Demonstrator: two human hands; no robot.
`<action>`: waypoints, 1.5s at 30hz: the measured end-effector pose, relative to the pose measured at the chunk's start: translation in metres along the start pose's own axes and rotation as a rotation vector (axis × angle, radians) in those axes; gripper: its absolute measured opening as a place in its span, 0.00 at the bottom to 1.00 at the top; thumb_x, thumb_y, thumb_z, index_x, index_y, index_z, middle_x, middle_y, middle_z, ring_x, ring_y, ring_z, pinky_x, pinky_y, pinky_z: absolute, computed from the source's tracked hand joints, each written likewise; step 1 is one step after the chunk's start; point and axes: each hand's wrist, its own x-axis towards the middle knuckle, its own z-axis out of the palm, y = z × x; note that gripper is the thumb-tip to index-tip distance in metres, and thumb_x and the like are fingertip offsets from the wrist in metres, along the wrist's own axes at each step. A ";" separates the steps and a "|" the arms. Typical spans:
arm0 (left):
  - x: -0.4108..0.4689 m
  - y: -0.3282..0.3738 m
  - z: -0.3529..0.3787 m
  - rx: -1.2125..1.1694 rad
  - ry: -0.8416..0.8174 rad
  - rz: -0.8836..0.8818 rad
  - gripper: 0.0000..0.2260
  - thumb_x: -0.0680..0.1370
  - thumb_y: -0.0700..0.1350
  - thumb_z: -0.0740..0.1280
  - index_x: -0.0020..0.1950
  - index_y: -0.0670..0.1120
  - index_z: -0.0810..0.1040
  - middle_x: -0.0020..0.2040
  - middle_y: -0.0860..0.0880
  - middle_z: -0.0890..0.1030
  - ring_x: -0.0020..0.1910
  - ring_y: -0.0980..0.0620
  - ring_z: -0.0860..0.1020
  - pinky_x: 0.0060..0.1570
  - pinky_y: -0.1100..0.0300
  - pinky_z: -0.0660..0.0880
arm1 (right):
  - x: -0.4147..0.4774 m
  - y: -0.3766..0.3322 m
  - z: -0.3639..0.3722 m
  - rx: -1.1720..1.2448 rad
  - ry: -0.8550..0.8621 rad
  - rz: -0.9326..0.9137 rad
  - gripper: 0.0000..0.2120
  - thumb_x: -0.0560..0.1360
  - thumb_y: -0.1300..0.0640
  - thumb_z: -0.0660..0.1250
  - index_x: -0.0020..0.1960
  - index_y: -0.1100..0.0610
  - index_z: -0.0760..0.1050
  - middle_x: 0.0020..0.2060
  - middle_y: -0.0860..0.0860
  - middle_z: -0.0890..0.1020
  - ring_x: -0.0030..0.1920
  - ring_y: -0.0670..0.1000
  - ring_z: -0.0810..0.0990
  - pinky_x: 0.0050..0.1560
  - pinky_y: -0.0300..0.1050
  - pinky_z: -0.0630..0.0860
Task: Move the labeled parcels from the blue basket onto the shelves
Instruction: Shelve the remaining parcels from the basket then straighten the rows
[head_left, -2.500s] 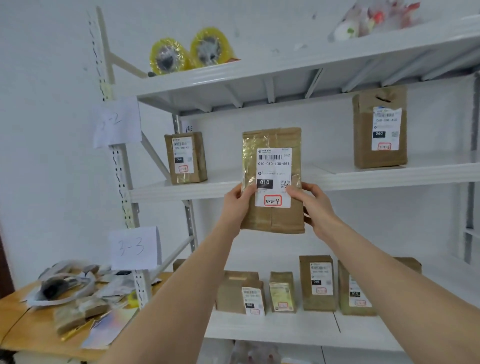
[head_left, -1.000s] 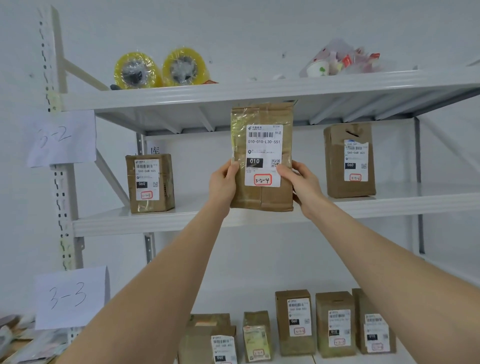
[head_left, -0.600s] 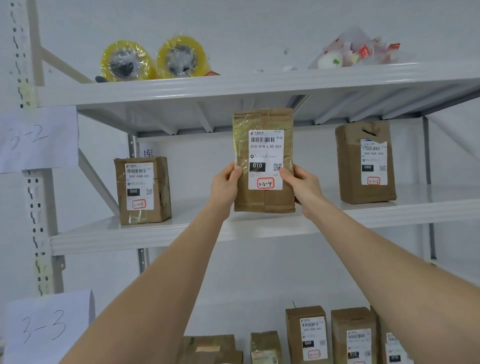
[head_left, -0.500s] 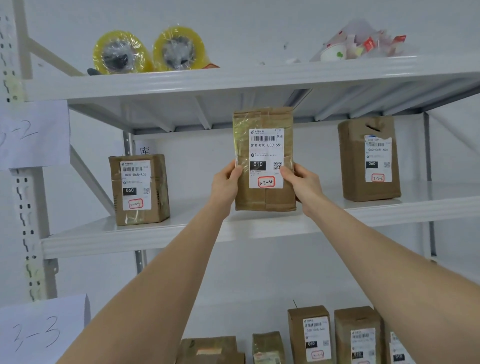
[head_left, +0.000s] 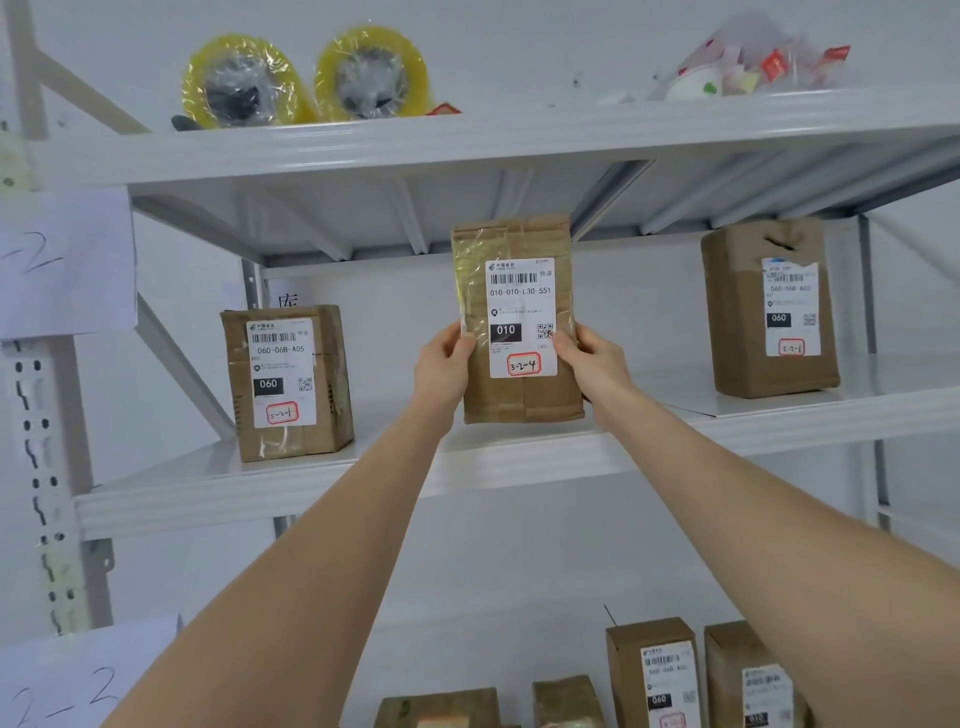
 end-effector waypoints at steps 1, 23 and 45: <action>0.001 -0.001 -0.001 0.006 0.004 -0.011 0.13 0.80 0.49 0.59 0.63 0.52 0.76 0.55 0.51 0.82 0.54 0.51 0.79 0.56 0.50 0.77 | 0.002 0.001 0.001 -0.011 0.005 -0.002 0.16 0.79 0.53 0.63 0.67 0.50 0.74 0.51 0.47 0.83 0.51 0.47 0.81 0.55 0.46 0.78; -0.006 -0.003 0.142 -0.014 -0.054 -0.072 0.09 0.80 0.48 0.60 0.45 0.53 0.79 0.47 0.49 0.82 0.48 0.50 0.78 0.58 0.46 0.76 | 0.039 0.011 -0.128 -0.235 0.066 -0.017 0.17 0.83 0.56 0.53 0.71 0.51 0.68 0.55 0.46 0.79 0.56 0.46 0.74 0.55 0.38 0.69; 0.014 -0.021 0.124 0.182 -0.088 -0.246 0.21 0.75 0.47 0.70 0.66 0.44 0.70 0.58 0.43 0.79 0.53 0.43 0.80 0.53 0.45 0.79 | 0.052 0.038 -0.126 -0.585 0.031 -0.028 0.14 0.80 0.50 0.59 0.65 0.50 0.70 0.58 0.51 0.79 0.52 0.53 0.76 0.49 0.46 0.73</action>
